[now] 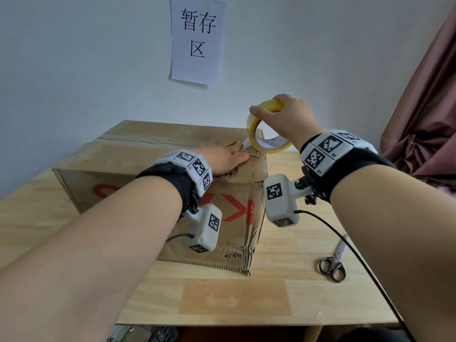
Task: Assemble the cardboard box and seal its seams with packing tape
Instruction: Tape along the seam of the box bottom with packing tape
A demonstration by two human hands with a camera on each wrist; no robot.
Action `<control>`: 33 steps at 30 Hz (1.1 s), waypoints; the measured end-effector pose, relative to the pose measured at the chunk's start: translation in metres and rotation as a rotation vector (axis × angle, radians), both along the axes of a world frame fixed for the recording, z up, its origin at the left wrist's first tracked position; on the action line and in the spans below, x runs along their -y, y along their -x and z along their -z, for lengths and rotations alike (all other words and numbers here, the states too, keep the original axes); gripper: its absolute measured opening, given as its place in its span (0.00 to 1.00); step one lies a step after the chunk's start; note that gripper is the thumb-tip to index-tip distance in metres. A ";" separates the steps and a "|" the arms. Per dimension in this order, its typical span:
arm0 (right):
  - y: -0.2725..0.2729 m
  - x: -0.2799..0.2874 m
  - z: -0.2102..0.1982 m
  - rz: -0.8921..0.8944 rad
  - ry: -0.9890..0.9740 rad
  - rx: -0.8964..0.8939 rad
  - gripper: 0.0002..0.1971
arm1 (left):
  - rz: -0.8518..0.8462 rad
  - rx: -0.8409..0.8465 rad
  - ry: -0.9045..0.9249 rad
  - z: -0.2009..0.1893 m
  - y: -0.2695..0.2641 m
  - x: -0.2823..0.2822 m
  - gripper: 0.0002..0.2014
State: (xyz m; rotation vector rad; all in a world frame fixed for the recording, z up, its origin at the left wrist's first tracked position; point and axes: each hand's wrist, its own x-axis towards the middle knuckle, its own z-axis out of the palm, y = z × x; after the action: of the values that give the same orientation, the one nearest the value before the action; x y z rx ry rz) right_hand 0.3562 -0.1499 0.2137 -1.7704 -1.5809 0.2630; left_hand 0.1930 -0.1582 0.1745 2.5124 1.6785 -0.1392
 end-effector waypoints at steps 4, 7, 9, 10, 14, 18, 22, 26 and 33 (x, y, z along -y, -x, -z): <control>0.000 -0.002 0.004 0.039 0.028 -0.221 0.39 | 0.022 0.015 0.003 0.005 0.002 -0.004 0.30; 0.005 -0.002 0.007 0.054 0.004 -0.292 0.36 | 0.019 0.028 0.041 0.003 0.001 -0.006 0.29; 0.006 -0.001 0.004 0.041 -0.008 -0.281 0.32 | 0.020 0.022 0.056 0.000 -0.001 -0.005 0.28; 0.007 -0.001 0.002 0.028 -0.013 -0.269 0.32 | 0.023 0.018 0.057 -0.002 -0.001 -0.005 0.28; 0.005 0.001 -0.007 0.016 -0.009 -0.192 0.31 | 0.029 0.028 0.070 -0.001 0.001 -0.005 0.28; -0.012 0.009 -0.002 0.068 0.002 -0.110 0.32 | 0.029 0.046 0.058 0.002 0.002 -0.007 0.28; -0.023 0.013 0.019 0.108 0.032 -0.174 0.32 | 0.032 0.067 0.061 0.004 -0.001 -0.009 0.28; -0.026 0.016 0.026 0.102 0.027 -0.269 0.33 | 0.026 0.088 0.057 0.004 0.000 -0.007 0.29; -0.044 0.021 0.032 0.167 0.058 -0.090 0.39 | 0.044 0.012 0.055 -0.001 0.000 0.004 0.26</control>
State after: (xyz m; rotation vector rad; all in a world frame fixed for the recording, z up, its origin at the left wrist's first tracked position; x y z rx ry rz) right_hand 0.3998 -0.1709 0.1817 -1.8964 -1.3665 0.3063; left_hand 0.1935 -0.1620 0.1758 2.5056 1.5932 -0.1711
